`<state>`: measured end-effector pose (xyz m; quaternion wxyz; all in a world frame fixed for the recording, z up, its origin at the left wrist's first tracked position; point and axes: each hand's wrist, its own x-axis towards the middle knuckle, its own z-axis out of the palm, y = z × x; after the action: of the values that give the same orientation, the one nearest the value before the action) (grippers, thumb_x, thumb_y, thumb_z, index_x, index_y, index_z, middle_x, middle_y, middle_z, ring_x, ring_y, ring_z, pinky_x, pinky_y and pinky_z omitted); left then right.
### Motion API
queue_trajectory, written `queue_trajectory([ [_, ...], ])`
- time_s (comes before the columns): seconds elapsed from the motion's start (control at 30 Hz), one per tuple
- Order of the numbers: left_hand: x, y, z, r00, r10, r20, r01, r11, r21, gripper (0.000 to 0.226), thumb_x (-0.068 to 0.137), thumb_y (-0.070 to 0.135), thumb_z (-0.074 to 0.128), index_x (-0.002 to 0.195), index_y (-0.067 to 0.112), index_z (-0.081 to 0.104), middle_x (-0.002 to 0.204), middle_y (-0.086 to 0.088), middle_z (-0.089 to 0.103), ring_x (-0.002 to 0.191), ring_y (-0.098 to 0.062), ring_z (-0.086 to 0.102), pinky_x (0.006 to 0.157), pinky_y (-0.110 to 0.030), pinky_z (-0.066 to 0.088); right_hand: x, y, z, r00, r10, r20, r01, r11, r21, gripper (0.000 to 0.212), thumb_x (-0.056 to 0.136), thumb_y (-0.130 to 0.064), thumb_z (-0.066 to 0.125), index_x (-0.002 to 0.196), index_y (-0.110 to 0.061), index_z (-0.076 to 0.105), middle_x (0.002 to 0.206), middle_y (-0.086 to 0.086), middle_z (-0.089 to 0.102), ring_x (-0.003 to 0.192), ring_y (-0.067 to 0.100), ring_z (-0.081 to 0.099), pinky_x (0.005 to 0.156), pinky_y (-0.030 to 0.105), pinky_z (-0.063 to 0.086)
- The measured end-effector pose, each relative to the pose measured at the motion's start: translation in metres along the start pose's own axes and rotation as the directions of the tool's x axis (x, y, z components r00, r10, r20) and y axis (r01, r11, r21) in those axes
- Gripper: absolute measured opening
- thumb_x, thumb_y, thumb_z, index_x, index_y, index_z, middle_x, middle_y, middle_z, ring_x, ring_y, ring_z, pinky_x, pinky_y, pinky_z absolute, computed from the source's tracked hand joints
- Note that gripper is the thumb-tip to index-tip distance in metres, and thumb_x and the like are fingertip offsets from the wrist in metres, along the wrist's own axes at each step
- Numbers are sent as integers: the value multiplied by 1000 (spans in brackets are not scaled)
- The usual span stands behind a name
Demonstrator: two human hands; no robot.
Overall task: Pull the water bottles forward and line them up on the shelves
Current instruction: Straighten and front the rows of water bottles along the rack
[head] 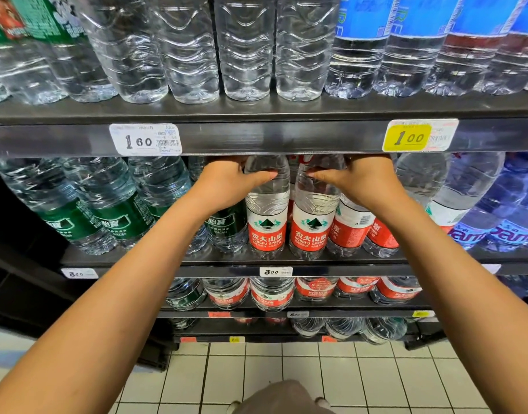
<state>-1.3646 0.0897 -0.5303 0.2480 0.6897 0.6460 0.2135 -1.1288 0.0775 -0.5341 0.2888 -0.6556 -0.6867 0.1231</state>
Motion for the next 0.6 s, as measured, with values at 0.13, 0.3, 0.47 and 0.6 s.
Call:
queue_trajectory([
  [0.13, -5, 8, 3, 993, 44, -106, -38, 997, 64, 56, 82, 60, 67, 88, 5, 69, 76, -10, 69, 68, -20, 61, 64, -36, 51, -6, 3, -7, 998, 11, -60, -14, 999, -46, 49, 80, -56, 72, 106, -14, 73, 98, 5, 73, 85, 16, 60, 68, 27, 42],
  [0.3, -20, 10, 22, 862, 306, -405, -211, 941, 263, 41, 89, 39, 64, 72, 2, 59, 63, -12, 60, 66, -32, 59, 58, -36, 44, -29, 28, -17, 986, -54, -160, 59, 998, 22, 47, 80, -54, 73, 82, -8, 69, 77, 8, 70, 75, 22, 66, 68, 40, 53],
  [0.47, -40, 22, 65, 667, 437, -603, -286, 898, 335, 31, 97, 31, 57, 96, 1, 57, 90, -15, 55, 86, -31, 50, 74, -39, 41, -59, 71, -42, 932, -214, -291, 247, 965, 84, 41, 84, -35, 77, 116, -12, 65, 108, 5, 67, 100, 19, 64, 90, 30, 52],
  [0.6, -46, 66, 102, 602, 488, -632, -427, 866, 261, 24, 93, 20, 64, 104, -1, 61, 95, -13, 61, 90, -28, 56, 80, -31, 41, -60, 115, -72, 928, -190, -321, 215, 976, 45, 39, 83, -34, 78, 111, -9, 66, 101, 7, 68, 96, 23, 63, 84, 29, 48],
])
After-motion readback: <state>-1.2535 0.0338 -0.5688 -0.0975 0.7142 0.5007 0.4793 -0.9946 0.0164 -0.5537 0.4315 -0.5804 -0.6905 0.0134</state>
